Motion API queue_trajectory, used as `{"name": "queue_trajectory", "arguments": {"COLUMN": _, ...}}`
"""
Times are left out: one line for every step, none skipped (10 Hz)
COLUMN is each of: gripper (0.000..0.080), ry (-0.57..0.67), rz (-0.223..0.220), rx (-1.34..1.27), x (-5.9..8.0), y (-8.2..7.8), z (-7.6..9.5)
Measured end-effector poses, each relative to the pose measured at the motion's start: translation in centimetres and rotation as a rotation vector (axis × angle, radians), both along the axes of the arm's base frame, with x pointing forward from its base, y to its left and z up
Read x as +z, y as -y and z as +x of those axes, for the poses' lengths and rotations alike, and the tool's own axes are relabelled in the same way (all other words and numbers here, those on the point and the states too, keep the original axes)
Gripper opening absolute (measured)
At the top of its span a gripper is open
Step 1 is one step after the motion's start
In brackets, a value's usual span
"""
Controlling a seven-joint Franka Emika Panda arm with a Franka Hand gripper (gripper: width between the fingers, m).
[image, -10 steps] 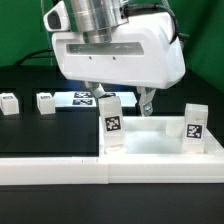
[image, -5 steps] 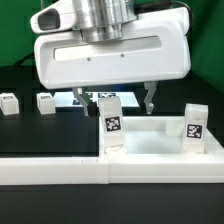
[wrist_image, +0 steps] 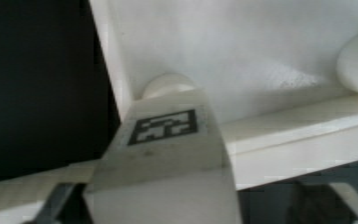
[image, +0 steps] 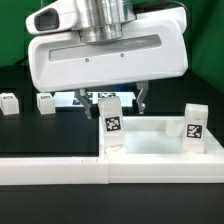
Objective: Assemble square table
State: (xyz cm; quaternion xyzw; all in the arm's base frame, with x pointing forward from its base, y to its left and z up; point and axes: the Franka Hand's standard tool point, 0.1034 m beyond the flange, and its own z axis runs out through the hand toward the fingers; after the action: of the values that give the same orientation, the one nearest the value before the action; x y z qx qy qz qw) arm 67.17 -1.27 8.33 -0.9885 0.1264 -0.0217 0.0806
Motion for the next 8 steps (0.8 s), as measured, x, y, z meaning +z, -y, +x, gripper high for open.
{"name": "queue_trajectory", "arguments": {"gripper": 0.0384, "ry": -0.010, "rz": 0.004, "rx": -0.062, "x": -0.01, "y": 0.01, "z": 0.00}}
{"name": "queue_trajectory", "arguments": {"gripper": 0.0295, "ry": -0.021, "rz": 0.004, "rx": -0.130, "x": -0.07, "y": 0.34, "z": -0.06}}
{"name": "queue_trajectory", "arguments": {"gripper": 0.0295, "ry": -0.027, "rz": 0.006, "rx": -0.171, "x": -0.08, "y": 0.39, "z": -0.06}}
{"name": "queue_trajectory", "arguments": {"gripper": 0.0295, "ry": -0.037, "rz": 0.010, "rx": -0.235, "x": -0.10, "y": 0.43, "z": -0.07}}
{"name": "queue_trajectory", "arguments": {"gripper": 0.0295, "ry": -0.051, "rz": 0.018, "rx": -0.321, "x": -0.21, "y": 0.46, "z": -0.09}}
{"name": "queue_trajectory", "arguments": {"gripper": 0.0295, "ry": -0.078, "rz": 0.036, "rx": -0.518, "x": -0.27, "y": 0.67, "z": -0.06}}
{"name": "queue_trajectory", "arguments": {"gripper": 0.0294, "ry": -0.098, "rz": 0.046, "rx": -0.635, "x": -0.30, "y": 0.68, "z": -0.10}}
{"name": "queue_trajectory", "arguments": {"gripper": 0.0294, "ry": -0.137, "rz": 0.087, "rx": -0.852, "x": -0.38, "y": 0.84, "z": -0.17}}
